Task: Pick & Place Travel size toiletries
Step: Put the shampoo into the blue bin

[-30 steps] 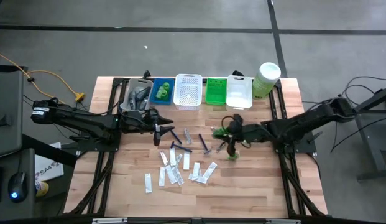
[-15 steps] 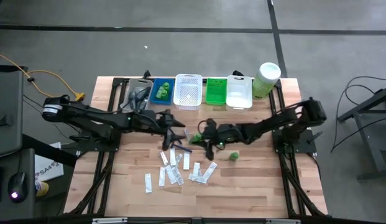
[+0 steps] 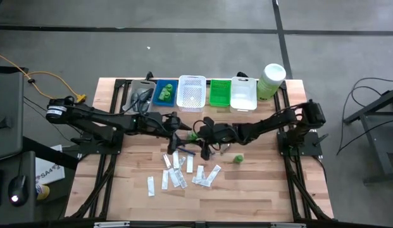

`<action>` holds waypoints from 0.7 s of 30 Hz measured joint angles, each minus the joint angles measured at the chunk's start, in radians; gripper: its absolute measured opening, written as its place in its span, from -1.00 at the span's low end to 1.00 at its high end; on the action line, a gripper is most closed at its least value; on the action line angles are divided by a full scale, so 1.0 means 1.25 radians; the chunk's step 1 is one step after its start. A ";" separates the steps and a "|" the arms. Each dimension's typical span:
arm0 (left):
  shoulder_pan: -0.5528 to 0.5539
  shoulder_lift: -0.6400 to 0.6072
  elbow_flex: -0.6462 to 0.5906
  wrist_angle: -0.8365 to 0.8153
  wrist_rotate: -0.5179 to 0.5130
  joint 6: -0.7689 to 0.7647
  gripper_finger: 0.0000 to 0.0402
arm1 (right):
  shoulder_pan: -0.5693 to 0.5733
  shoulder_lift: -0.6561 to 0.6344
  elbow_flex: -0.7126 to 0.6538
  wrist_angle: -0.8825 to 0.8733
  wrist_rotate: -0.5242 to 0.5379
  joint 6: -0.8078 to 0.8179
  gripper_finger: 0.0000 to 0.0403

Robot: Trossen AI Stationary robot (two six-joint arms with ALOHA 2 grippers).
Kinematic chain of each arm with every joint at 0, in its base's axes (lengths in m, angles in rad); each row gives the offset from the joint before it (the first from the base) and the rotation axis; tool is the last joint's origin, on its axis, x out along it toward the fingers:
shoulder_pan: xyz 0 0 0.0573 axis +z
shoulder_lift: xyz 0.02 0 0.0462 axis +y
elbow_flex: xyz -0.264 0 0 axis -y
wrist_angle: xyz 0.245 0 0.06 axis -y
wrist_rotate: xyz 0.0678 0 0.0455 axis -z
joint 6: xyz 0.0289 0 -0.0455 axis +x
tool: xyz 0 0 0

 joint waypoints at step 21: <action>0.000 0.023 0.000 0.001 0.003 0.012 0.41 | -0.009 0.091 0.058 0.062 -0.048 -0.009 -0.62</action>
